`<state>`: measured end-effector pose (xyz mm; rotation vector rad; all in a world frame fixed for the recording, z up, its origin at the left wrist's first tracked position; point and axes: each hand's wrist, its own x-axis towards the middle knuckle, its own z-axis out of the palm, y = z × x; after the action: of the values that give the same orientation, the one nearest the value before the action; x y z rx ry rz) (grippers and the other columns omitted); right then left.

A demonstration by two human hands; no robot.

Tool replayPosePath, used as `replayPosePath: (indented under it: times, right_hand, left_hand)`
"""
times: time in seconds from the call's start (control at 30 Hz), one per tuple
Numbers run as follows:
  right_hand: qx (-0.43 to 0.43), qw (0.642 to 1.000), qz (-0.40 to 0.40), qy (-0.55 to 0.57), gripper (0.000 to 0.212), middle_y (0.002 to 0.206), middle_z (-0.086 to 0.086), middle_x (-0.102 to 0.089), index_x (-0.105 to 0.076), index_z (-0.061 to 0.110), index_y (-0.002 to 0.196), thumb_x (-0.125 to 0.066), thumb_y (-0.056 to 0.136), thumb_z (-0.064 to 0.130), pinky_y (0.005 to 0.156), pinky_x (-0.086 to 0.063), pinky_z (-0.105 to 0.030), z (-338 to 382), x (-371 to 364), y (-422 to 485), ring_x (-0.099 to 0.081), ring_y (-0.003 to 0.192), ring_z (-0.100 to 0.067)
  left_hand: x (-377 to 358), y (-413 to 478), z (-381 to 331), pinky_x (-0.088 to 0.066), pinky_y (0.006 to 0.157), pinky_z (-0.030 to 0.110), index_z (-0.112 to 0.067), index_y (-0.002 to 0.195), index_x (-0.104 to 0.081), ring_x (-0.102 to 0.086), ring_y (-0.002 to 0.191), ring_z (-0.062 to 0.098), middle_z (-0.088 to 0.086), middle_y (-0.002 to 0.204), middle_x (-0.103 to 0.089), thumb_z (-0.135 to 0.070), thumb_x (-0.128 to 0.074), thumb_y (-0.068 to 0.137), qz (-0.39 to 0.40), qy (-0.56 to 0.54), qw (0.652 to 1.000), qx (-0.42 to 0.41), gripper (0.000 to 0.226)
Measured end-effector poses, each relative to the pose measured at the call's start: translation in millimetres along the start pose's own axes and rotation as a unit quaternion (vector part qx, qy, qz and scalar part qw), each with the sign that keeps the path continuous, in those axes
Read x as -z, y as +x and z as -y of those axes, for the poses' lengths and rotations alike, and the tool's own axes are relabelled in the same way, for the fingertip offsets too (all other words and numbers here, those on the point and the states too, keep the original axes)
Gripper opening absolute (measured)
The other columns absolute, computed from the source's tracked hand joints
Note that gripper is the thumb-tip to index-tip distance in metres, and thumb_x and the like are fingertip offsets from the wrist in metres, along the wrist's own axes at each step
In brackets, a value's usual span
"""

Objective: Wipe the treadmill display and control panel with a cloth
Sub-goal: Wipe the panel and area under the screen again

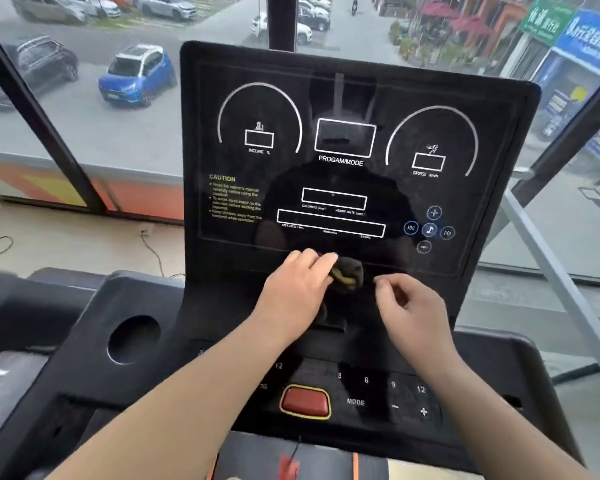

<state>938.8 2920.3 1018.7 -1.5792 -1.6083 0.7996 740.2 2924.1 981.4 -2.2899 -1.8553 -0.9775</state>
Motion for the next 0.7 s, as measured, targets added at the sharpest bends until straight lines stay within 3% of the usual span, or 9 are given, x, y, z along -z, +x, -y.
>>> replayPosePath:
  times: [0.2, 0.3, 0.47, 0.6, 0.7]
  right_hand:
    - [-0.002, 1.0, 0.024, -0.002, 0.015, 0.067, 0.019, -0.068, -0.075, 0.028, 0.093, -0.061, 0.097, 0.031, 0.065, -0.047, -0.026, 30.7, -59.7, -5.3, -0.059, 0.059, -0.004]
    - [-0.008, 1.0, 0.023, 0.001, 0.014, 0.071, 0.012, -0.069, -0.074, 0.028, 0.091, -0.062, 0.097, 0.03, 0.065, -0.049, -0.026, 41.9, -81.0, -7.2, -0.058, 0.058, -0.008]
    - [-0.025, 1.0, 0.006, -0.002, 0.013, 0.074, 0.014, -0.071, -0.074, 0.031, 0.091, -0.063, 0.096, 0.031, 0.07, -0.051, -0.026, 43.8, -83.0, -13.2, -0.064, 0.068, -0.009]
    - [-0.034, 0.999, -0.012, 0.0, 0.013, 0.074, 0.019, -0.071, -0.074, 0.032, 0.091, -0.063, 0.097, 0.03, 0.068, -0.047, -0.018, 37.0, -59.9, -19.9, -0.063, 0.069, -0.003]
    - [-0.046, 0.999, -0.024, -0.001, 0.014, 0.077, 0.022, -0.072, -0.074, 0.032, 0.091, -0.062, 0.098, 0.028, 0.066, -0.044, -0.007, 27.5, -39.9, -24.7, -0.064, 0.073, 0.0]
  left_hand:
    - [57.3, -25.6, 97.8, -0.059, 0.072, 0.041, -0.009, 0.112, -0.073, -0.052, 0.097, 0.023, 0.004, 0.116, -0.054, -0.015, -0.069, 0.096, 0.002, 0.014, 0.999, 0.04, 0.018]
    - [69.5, -32.1, 130.3, -0.056, 0.067, 0.047, -0.006, 0.109, -0.074, -0.055, 0.091, 0.03, 0.007, 0.104, -0.062, -0.003, -0.073, 0.089, -0.011, 0.06, 0.998, 0.012, 0.021]
    - [66.5, -21.2, 119.9, -0.052, 0.081, 0.042, -0.012, 0.103, -0.077, -0.061, 0.087, 0.029, 0.001, 0.092, -0.07, 0.0, -0.074, 0.082, -0.063, 0.081, 0.991, -0.083, 0.025]
    - [42.7, -16.3, 102.2, -0.056, 0.062, 0.036, -0.012, 0.111, -0.077, -0.062, 0.078, 0.025, 0.001, 0.096, -0.071, 0.005, -0.08, 0.072, -0.047, 0.069, 0.99, -0.116, 0.042]
    - [23.7, -23.3, 83.7, -0.058, 0.072, 0.033, -0.012, 0.119, -0.074, -0.064, 0.084, 0.022, 0.0, 0.098, -0.071, -0.001, -0.08, 0.077, -0.048, 0.088, 0.988, -0.118, 0.043]
